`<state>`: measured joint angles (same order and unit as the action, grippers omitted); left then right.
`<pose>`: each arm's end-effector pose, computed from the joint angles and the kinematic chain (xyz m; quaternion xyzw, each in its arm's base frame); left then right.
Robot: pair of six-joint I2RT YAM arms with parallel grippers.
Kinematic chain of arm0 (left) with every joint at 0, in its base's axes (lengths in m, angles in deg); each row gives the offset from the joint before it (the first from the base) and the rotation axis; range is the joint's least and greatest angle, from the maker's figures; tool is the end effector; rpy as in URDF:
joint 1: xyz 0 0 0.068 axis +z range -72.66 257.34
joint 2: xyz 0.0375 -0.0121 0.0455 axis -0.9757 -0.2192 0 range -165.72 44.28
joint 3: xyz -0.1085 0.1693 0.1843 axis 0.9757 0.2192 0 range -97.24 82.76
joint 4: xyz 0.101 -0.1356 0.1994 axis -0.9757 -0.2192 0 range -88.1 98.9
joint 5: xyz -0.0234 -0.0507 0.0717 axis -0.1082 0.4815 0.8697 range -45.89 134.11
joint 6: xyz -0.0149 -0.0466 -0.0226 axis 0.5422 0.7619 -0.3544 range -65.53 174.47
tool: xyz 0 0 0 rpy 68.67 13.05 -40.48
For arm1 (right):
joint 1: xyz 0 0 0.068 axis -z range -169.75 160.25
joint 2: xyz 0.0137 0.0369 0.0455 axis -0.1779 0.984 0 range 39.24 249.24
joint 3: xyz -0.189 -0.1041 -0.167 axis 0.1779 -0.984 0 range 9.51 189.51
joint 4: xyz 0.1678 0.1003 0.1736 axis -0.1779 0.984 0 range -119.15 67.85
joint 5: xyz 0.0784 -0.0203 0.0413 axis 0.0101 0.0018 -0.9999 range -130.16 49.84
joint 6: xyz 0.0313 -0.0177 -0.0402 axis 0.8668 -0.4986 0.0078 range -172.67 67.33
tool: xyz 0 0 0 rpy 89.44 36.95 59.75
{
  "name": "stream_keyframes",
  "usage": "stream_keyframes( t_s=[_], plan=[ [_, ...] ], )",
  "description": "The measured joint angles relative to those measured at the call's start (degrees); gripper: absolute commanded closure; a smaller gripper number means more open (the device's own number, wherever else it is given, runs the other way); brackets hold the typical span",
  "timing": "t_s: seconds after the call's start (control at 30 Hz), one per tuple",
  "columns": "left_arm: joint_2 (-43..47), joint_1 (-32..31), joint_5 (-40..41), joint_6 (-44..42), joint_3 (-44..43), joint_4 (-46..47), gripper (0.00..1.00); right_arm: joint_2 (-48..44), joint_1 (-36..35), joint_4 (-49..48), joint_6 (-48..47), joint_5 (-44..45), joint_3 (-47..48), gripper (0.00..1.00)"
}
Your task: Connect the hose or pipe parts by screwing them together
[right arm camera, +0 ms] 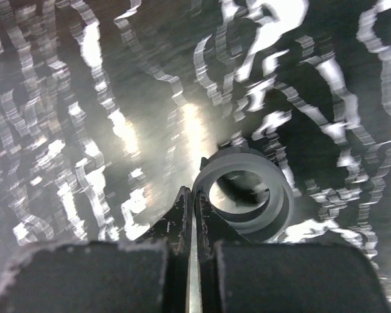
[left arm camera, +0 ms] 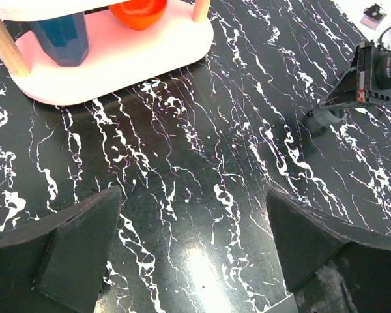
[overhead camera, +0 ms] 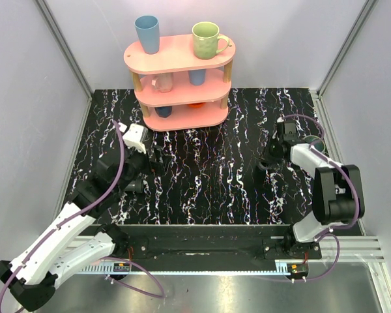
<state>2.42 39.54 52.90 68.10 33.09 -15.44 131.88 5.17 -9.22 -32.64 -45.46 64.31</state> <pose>0.1318 -0.0953 0.3513 0.1225 0.7909 -0.2034 0.5639 0.3194 0.0317 0.1818 0.1121 0.9532 0.1036 0.2610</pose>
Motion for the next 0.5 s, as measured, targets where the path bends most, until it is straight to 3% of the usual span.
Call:
stream_keyframes(
  t_s=[0.23,0.5],
  plan=[
    [-2.4,0.0,-0.3,2.5,-0.1,-0.4,0.06,-9.4,-3.4,-17.4,11.5,-21.9,-13.0,1.0],
    [-2.7,0.0,-4.9,10.0,0.7,-1.8,0.12,-8.5,-14.8,-46.8,29.6,-36.5,-22.0,1.0]
  ],
)
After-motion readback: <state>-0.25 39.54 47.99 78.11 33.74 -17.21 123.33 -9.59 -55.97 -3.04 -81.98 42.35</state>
